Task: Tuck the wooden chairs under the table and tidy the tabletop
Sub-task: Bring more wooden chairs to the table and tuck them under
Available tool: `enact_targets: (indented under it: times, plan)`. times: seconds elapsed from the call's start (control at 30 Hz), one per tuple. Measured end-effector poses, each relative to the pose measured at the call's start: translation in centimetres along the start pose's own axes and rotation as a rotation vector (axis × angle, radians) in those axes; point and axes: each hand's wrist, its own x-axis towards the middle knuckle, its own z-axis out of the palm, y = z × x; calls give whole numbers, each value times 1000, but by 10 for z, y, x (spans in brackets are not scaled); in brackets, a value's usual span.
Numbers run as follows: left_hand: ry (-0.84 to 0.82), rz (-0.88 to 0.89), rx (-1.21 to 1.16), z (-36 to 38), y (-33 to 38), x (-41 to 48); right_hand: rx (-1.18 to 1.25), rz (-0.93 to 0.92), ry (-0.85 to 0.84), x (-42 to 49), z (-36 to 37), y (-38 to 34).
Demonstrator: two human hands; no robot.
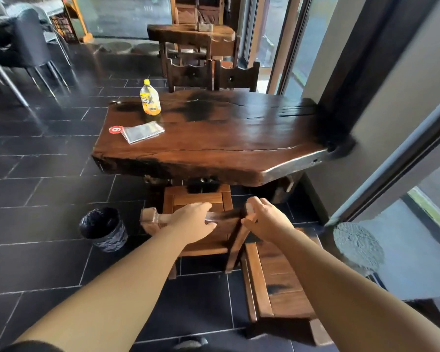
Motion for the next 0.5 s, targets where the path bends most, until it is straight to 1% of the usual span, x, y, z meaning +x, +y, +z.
enact_targets:
  times: [0.13,0.23,0.4,0.5]
  plan:
    - [-16,43,36,4,26,7,45,13,32,-6,-6,26]
    - [-29,53,65,9,57,11,34,-19,65,-13,-12,55]
    - [11,9,84,35,128,18,7,-36,18,-29,-33,125]
    - [8,-8,68,58,180,19,-9,-55,-2,-41,-46,176]
